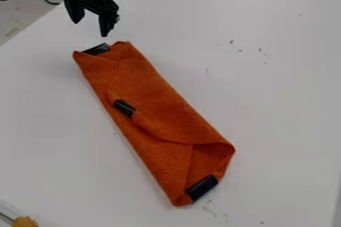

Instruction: Unfold the cloth from bottom left to top right

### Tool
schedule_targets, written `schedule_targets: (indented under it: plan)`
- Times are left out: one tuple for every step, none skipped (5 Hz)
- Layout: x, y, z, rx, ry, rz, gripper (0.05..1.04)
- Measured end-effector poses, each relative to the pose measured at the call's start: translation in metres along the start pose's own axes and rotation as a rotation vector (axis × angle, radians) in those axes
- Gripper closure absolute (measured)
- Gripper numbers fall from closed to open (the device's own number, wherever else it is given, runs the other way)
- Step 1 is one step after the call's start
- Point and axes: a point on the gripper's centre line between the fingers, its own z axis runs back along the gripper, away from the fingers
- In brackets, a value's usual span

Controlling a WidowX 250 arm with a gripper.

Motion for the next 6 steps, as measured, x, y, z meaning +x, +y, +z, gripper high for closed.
schedule_targets:
  plan:
    - [-0.008, -0.006, -0.015, -0.018, 0.038, -0.003, 0.083]
    - [-0.010, -0.007, -0.016, -0.020, 0.046, 0.004, 0.083]
    - [-0.013, -0.012, -0.012, -0.008, 0.084, 0.011, 0.083]
    - [-0.025, -0.030, 0.026, 0.025, 0.110, 0.087, 0.083]
    - [-0.069, -0.059, 0.052, 0.012, 0.179, 0.232, 0.083]
    - [-0.101, -0.083, 0.077, 0.018, 0.179, 0.336, 0.083]
